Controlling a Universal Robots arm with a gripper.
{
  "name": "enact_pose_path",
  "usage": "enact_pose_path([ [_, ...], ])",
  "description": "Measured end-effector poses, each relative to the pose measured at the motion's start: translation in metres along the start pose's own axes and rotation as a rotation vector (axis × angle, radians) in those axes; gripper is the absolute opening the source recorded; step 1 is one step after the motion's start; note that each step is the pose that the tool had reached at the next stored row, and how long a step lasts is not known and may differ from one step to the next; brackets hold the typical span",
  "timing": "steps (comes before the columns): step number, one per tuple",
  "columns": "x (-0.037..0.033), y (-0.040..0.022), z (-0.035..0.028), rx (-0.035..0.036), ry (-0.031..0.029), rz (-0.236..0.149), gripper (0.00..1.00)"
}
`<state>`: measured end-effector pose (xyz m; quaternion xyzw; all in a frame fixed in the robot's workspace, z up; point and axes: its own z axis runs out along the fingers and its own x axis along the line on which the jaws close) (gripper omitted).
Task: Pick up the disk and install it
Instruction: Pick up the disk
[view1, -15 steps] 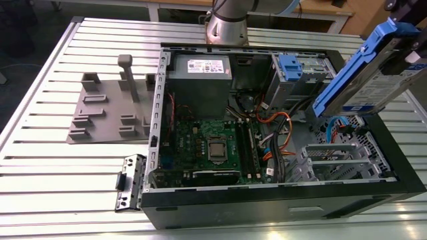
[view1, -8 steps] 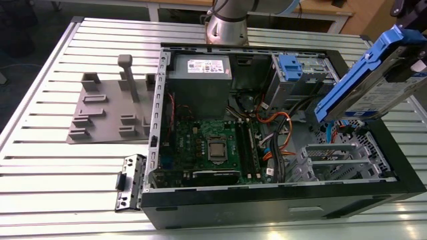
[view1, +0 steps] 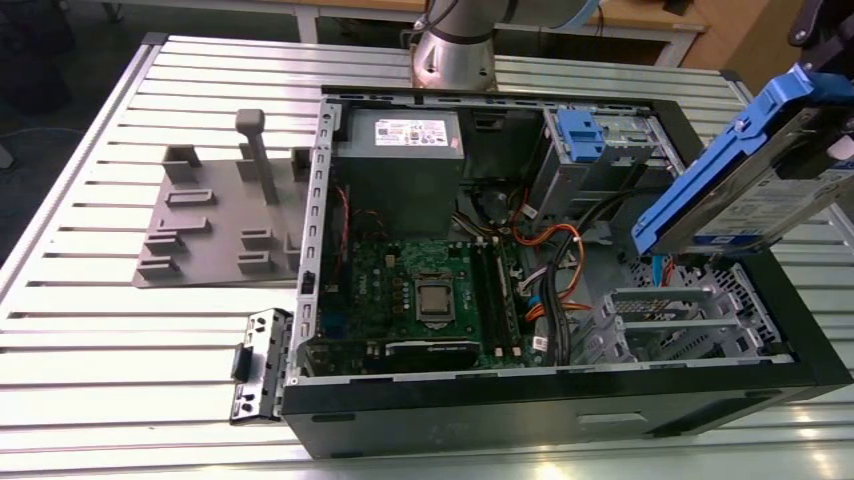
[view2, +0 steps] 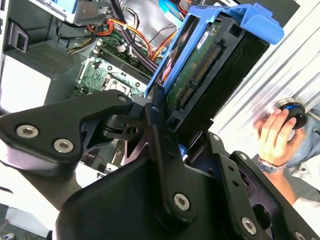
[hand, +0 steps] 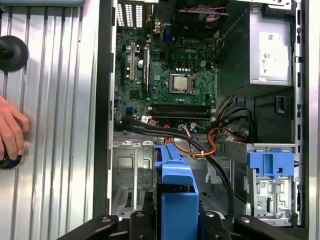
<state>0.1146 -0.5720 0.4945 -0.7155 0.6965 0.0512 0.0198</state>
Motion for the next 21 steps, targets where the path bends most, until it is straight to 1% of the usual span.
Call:
enact_pose_path([
  [4,0.0021,-0.0009,0.0019,0.0013,-0.0006,0.013,0.36],
  [8,0.0036,-0.0071,0.0029,0.0017,-0.0005,0.016,0.36],
  [10,0.0060,-0.0085,0.0032,0.0017,-0.0005,0.017,0.36],
  [13,0.0131,-0.0087,0.0034,0.0018,-0.0006,0.018,0.36],
  [15,0.0202,-0.0087,0.0046,0.0018,-0.0008,0.018,0.36],
  [16,0.0245,-0.0086,0.0060,0.0018,-0.0008,0.018,0.36],
  [18,0.0307,-0.0086,0.0090,0.0019,-0.0008,0.018,0.36],
  [21,0.0355,-0.0088,0.0139,0.0018,-0.0008,0.018,0.36],
])
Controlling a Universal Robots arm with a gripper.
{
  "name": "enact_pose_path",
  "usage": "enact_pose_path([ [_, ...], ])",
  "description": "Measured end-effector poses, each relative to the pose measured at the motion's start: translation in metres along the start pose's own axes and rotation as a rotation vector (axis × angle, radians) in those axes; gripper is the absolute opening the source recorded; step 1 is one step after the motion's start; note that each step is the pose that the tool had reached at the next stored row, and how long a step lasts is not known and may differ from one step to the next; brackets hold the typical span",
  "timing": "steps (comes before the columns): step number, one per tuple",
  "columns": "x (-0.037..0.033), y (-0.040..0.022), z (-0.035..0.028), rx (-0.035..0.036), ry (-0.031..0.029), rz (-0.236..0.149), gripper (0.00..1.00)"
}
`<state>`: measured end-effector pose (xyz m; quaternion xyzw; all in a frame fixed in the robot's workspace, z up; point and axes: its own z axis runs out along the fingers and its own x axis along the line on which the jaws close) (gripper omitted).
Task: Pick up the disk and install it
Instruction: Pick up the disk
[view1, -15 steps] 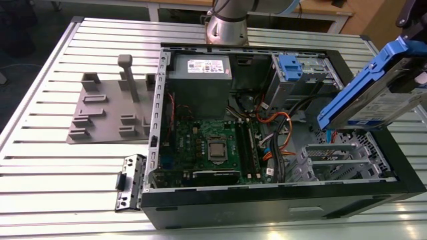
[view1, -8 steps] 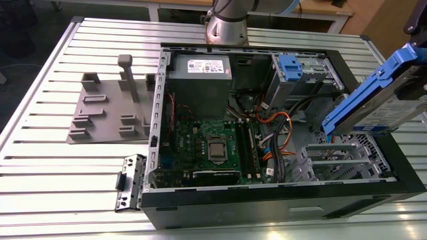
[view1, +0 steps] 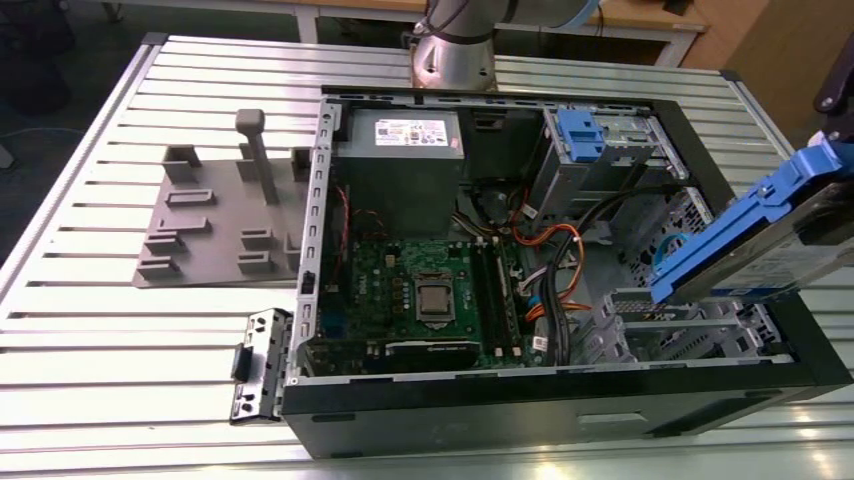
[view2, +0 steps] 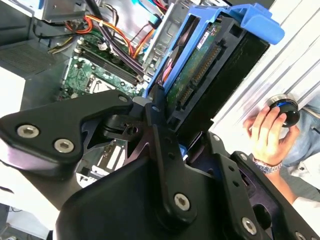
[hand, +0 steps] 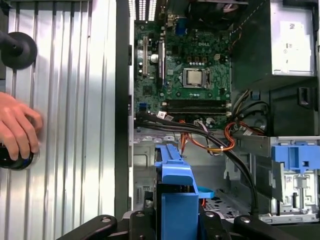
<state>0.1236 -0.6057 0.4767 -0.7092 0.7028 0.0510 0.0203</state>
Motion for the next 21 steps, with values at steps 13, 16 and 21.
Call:
enact_pose_path([
  [13,0.0126,-0.0014,0.0173,0.0000,0.0002,0.000,0.36],
  [16,0.0126,-0.0014,0.0173,0.0000,0.0002,0.000,0.36],
  [21,0.0126,-0.0014,0.0174,0.0000,0.0001,0.000,0.36],
])
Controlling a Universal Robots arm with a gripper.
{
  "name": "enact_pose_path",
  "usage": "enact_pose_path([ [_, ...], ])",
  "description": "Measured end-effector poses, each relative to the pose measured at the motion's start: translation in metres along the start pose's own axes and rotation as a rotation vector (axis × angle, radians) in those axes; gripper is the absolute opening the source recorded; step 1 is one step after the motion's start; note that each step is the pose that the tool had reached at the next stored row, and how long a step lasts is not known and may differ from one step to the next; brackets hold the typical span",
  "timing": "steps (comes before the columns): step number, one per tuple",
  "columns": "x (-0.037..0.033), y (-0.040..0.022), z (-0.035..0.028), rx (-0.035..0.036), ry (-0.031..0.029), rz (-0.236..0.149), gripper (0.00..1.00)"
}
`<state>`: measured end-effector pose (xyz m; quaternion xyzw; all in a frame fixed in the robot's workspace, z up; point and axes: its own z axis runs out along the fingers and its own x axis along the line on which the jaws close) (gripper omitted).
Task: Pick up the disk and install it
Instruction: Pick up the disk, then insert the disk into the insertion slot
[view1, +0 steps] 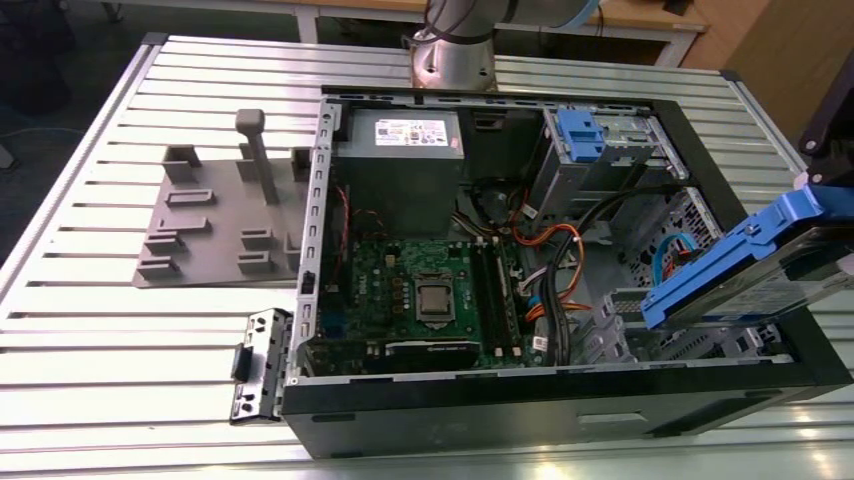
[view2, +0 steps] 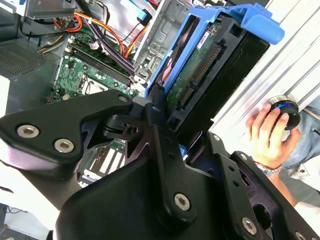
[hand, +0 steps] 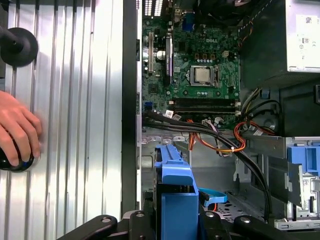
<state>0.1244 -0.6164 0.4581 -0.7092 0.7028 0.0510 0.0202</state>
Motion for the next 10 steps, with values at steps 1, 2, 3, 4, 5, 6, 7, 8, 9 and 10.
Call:
enact_pose_path([
  [1,0.0000,0.0000,0.0000,0.0000,0.0000,0.000,0.36],
  [2,0.0000,0.0000,0.0000,0.0000,0.0000,0.000,0.36],
  [3,0.0000,0.0000,0.0000,0.0000,0.0000,0.000,0.36],
  [4,0.0000,0.0000,0.0000,0.0000,0.0000,0.000,0.36],
  [5,0.0000,-0.0001,0.0018,0.0000,-0.0003,0.000,0.36],
  [6,-0.0003,-0.0001,0.0029,0.0000,0.0001,0.000,0.36],
  [7,-0.0009,-0.0001,0.0043,0.0000,-0.0001,0.000,0.36],
  [8,-0.0016,-0.0002,0.0055,0.0000,0.0002,0.000,0.36],
  [9,-0.0025,-0.0002,0.0067,0.0000,0.0000,0.000,0.36],
  [10,-0.0035,-0.0002,0.0077,0.0000,-0.0001,0.000,0.36],
])
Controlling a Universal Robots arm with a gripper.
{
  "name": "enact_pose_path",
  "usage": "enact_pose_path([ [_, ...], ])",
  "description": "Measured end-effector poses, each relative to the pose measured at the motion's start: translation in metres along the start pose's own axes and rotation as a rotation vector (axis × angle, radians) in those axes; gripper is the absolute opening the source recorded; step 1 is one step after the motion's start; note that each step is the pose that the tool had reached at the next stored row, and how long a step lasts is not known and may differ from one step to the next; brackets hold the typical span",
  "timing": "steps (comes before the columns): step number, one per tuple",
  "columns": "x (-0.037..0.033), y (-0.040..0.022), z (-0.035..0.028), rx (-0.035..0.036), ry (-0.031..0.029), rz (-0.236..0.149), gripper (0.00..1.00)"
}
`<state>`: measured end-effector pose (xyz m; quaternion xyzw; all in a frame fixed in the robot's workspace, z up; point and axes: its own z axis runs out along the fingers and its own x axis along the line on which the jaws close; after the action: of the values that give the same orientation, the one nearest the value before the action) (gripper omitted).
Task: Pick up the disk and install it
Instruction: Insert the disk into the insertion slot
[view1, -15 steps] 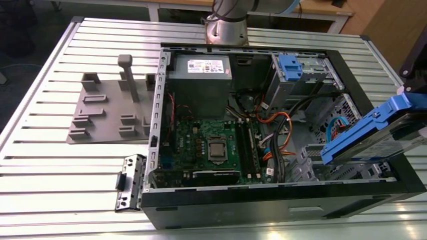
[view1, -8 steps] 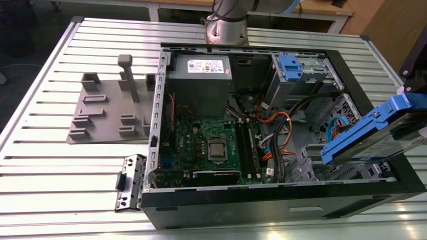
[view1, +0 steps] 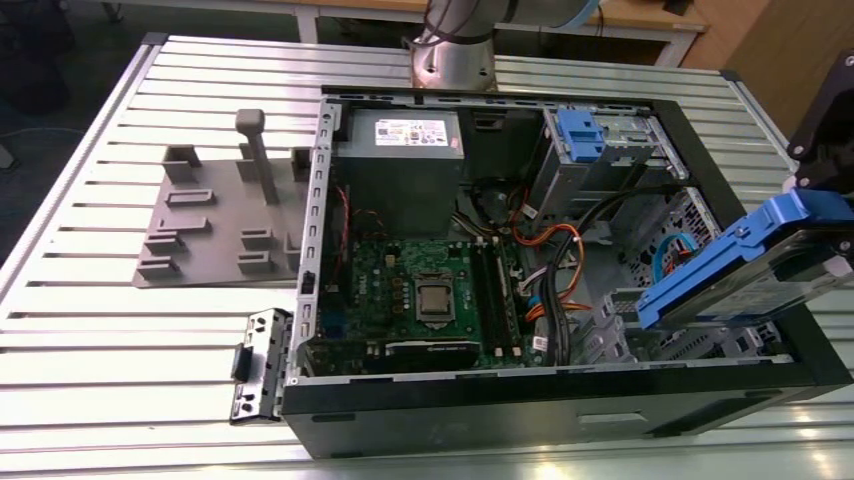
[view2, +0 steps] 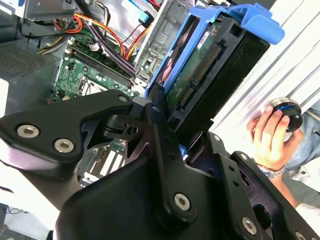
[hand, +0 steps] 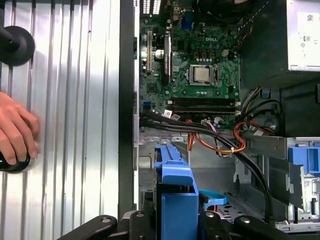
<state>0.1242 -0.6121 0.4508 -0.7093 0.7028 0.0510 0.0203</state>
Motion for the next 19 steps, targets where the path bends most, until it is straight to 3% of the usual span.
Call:
enact_pose_path([
  [9,-0.0123,-0.0007,0.0139,-0.0002,0.0001,-0.002,0.36],
  [19,-0.0119,-0.0013,0.0271,-0.0002,0.0008,-0.003,0.36],
])
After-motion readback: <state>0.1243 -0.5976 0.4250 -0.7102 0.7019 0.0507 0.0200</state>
